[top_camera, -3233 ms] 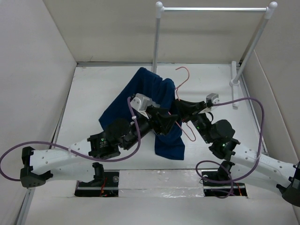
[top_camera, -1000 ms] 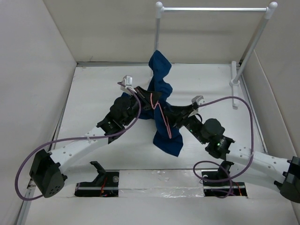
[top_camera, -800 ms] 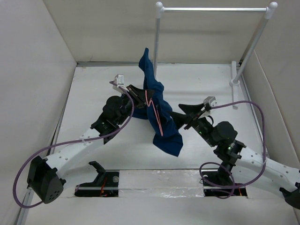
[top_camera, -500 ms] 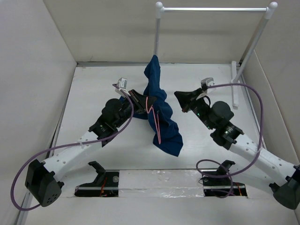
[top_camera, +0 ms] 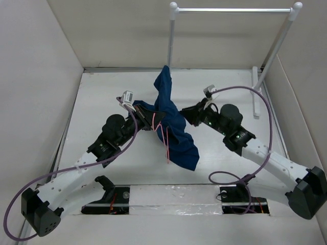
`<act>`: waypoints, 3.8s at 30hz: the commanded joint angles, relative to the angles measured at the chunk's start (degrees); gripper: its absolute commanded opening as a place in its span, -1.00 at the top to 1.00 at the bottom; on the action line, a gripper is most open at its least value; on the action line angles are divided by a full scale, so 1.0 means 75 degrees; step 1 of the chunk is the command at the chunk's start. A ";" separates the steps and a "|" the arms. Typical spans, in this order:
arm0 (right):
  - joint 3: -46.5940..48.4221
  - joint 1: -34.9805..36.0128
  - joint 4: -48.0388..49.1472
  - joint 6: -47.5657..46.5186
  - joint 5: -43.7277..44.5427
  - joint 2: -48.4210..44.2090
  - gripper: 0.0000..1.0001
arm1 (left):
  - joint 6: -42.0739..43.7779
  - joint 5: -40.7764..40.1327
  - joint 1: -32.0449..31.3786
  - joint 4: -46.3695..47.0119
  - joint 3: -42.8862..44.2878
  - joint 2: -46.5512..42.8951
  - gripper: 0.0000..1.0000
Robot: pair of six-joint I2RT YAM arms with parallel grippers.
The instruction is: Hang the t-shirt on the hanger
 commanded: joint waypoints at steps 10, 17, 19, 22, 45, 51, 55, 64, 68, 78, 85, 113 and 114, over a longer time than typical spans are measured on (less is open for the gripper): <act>-0.2964 0.0981 -0.0113 -0.0014 0.1246 -0.2142 0.32 | -0.0103 -0.0616 -0.0010 0.1299 0.0630 0.0045 1.00; -0.3024 0.1521 -0.0089 -0.0540 0.1621 -0.1427 -0.35 | -0.0080 -0.0651 -0.0010 0.1006 0.0701 -0.0025 1.00; -0.2966 0.1684 -0.0030 -0.0669 0.1737 -0.1345 -0.35 | -0.0091 -0.0662 -0.0010 0.0983 0.0689 -0.0084 1.00; -0.2965 0.1685 0.0320 -0.0880 0.1750 -0.1204 -0.35 | -0.0045 -0.0651 -0.0010 0.0830 0.0806 -0.0072 1.00; -0.3645 0.3793 -0.0673 0.1016 0.2533 -0.0829 1.00 | -0.0572 -0.1811 0.0142 0.2611 0.0934 0.0372 1.00; -0.3493 0.4379 -0.0604 0.1392 0.2980 -0.0115 1.00 | -0.0910 -0.1132 0.0750 0.2869 0.1427 0.0935 1.00; -0.3469 0.4684 -0.0453 0.1592 0.2981 0.0493 1.00 | -0.1391 -0.0548 0.1431 0.3302 0.1392 0.1181 1.00; -0.2591 0.5821 -0.1353 0.1663 0.3858 0.0767 1.00 | -0.1042 -0.0650 0.1526 0.3280 0.1581 0.1849 1.00; -0.1935 0.5821 -0.2232 0.1253 0.4338 -0.0345 1.00 | -0.0900 -0.1107 0.1385 0.3326 0.0691 0.1908 1.00; 0.0467 0.5682 -0.3194 -0.0469 0.5043 -0.0936 1.00 | -0.1122 -0.1108 0.1303 0.3431 -0.0588 0.1885 1.00; 0.0761 0.4557 -0.2116 -0.0389 0.3907 0.0658 1.00 | -0.1790 0.0098 0.1303 0.3830 -0.0962 0.1968 1.00; -0.0152 0.1989 -0.0688 -0.0002 0.1189 0.0202 -0.35 | -0.1884 0.0990 0.1314 0.3491 -0.1280 0.1627 1.00; -0.0199 0.1804 -0.0350 0.0114 0.1071 0.0226 -0.37 | -0.1873 0.1025 0.1314 0.3479 -0.1291 0.1639 1.00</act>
